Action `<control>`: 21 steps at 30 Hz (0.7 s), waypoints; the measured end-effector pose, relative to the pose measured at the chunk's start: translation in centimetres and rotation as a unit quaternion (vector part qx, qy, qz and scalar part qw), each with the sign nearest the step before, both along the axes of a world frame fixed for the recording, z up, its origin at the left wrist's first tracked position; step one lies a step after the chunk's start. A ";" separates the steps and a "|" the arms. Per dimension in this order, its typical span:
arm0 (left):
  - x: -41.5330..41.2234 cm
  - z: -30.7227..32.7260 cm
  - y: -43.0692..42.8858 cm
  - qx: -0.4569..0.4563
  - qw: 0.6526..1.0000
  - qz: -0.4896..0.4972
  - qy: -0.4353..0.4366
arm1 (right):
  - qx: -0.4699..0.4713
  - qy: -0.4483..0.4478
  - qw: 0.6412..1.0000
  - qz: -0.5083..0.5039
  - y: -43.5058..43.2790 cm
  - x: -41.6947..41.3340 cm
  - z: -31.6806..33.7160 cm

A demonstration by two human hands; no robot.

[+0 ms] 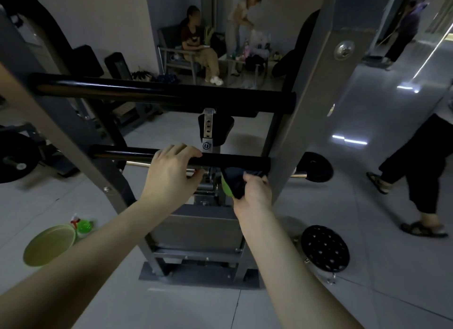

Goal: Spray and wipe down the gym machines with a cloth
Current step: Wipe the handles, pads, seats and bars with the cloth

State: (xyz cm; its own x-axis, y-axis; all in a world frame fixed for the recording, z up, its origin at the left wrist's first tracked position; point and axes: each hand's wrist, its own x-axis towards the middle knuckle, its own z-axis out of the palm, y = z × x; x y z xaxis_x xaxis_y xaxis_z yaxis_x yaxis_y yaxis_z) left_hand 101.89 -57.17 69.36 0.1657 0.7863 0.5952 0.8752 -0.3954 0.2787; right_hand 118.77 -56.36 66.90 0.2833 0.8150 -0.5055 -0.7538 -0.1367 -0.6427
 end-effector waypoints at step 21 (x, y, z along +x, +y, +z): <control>-2.6 -0.7 1.0 -0.053 0.997 -0.008 0.060 | -0.015 -0.207 0.968 0.141 -1.2 -2.8 -1.3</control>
